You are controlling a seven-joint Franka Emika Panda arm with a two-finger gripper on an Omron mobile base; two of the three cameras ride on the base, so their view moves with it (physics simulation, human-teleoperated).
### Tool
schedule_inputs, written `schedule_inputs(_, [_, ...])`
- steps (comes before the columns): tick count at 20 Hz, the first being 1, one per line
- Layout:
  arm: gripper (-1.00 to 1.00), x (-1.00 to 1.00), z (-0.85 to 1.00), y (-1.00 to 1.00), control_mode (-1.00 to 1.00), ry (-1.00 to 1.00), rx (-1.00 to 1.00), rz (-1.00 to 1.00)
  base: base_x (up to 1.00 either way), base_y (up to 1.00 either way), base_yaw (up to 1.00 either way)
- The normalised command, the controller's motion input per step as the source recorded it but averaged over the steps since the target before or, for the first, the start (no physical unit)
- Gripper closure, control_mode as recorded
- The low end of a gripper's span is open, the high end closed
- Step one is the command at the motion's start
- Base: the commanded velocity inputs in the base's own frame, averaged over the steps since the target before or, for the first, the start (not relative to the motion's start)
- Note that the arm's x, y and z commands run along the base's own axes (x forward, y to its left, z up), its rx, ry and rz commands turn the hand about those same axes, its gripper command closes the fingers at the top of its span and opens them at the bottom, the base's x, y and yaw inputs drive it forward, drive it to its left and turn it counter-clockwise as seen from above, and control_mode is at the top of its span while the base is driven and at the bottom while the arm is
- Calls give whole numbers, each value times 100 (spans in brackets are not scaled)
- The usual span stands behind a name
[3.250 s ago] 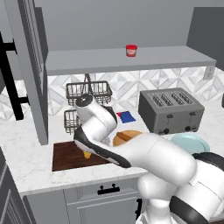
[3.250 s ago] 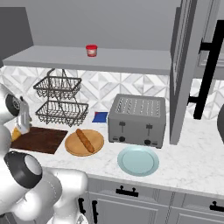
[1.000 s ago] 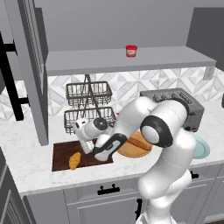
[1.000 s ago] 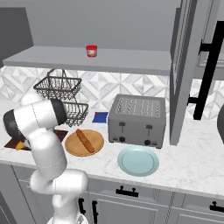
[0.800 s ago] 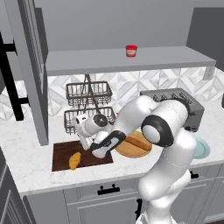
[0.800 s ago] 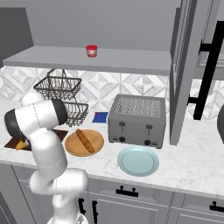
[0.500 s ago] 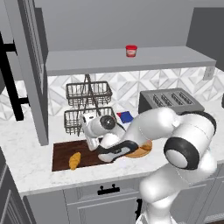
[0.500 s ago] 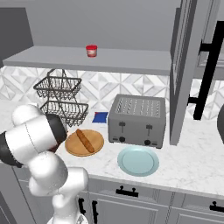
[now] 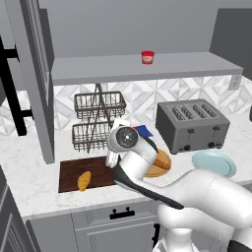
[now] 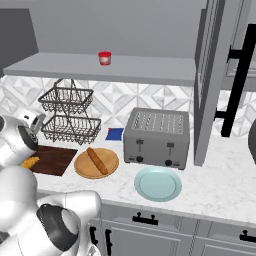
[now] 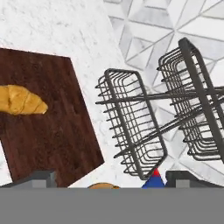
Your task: From the different types of pastries on the counter, select a croissant and place it on the cutting board. Then retrieve a jar of jam from the cabinet and place it alongside the croissant on the cutting board.
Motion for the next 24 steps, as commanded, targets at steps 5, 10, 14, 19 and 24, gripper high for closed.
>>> schedule_inputs(5, [-100,-93,100,-55,-100,15,38,-54,0,0,0])
schedule_inputs(10, [-100,-56,100,-92,-100,23,61,-51,0,0,0])
schedule_inputs(14, [-100,-37,100,-93,-100,25,64,-47,0,0,0])
schedule_inputs(19, [-100,-51,74,-36,-100,4,23,-34,0,0,0])
schedule_inputs(24, [-100,-50,40,-2,-100,-45,0,-18,0,0,0])
